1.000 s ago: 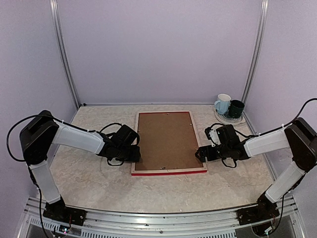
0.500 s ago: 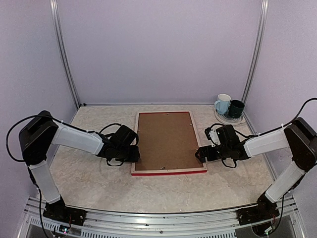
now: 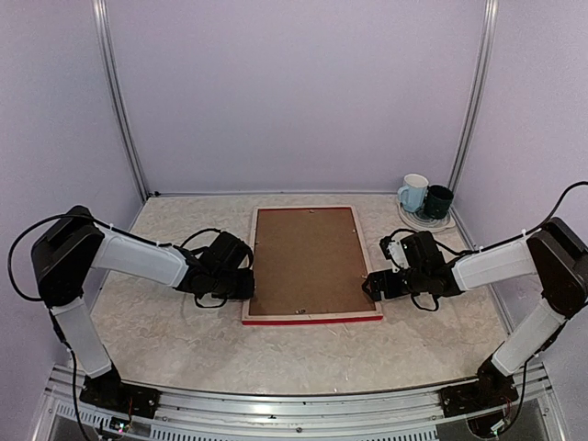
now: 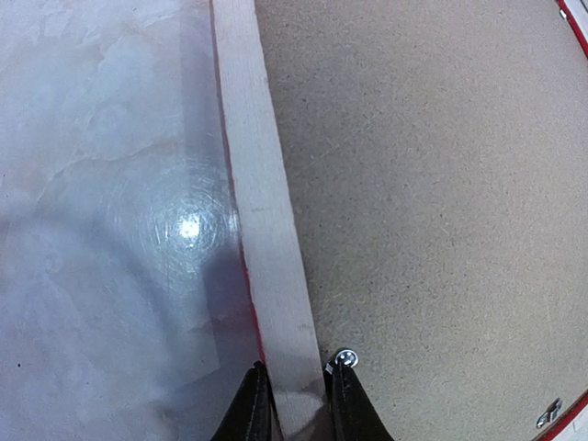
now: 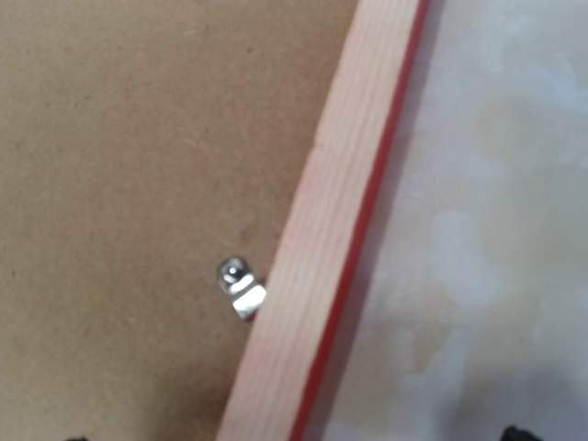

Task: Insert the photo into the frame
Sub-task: Press the fastener onto the backboard.

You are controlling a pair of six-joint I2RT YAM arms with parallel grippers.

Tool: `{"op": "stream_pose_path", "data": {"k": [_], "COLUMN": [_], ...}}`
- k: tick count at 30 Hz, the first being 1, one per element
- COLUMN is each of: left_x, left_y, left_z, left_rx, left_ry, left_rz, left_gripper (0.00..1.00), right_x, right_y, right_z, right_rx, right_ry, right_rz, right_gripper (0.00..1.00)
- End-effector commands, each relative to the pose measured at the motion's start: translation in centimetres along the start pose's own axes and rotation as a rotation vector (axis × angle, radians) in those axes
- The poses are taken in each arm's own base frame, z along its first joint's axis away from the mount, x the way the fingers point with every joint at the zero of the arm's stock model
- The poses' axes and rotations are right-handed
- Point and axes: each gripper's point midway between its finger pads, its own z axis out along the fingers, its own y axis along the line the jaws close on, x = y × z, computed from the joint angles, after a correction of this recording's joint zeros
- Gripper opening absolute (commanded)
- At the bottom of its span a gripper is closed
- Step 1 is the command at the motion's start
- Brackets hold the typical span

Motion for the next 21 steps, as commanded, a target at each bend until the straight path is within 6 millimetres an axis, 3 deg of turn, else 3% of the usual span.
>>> {"op": "stream_pose_path", "data": {"k": [1, 5, 14, 21], "left_x": [2.9, 2.6, -1.5, -4.0], "left_y": [2.9, 2.7, 1.5, 1.2], "left_z": [0.4, 0.2, -2.2, -4.6], "left_rx": [-0.088, -0.088, -0.081, -0.073], "left_ry": [0.090, 0.079, -0.064, -0.168], "left_rz": [0.034, 0.039, 0.012, -0.025], "left_gripper": [0.14, 0.16, 0.53, 0.65], "right_x": [-0.5, -0.4, -0.5, -0.6], "right_y": [-0.1, -0.2, -0.2, -0.2], "right_z": [0.2, 0.2, 0.2, 0.1], "right_rx": [0.011, 0.013, 0.011, 0.013], "right_ry": [-0.002, -0.001, 0.000, -0.004], "right_rz": [0.002, 0.002, 0.003, 0.000], "right_gripper": [0.97, 0.97, 0.97, 0.97]}}
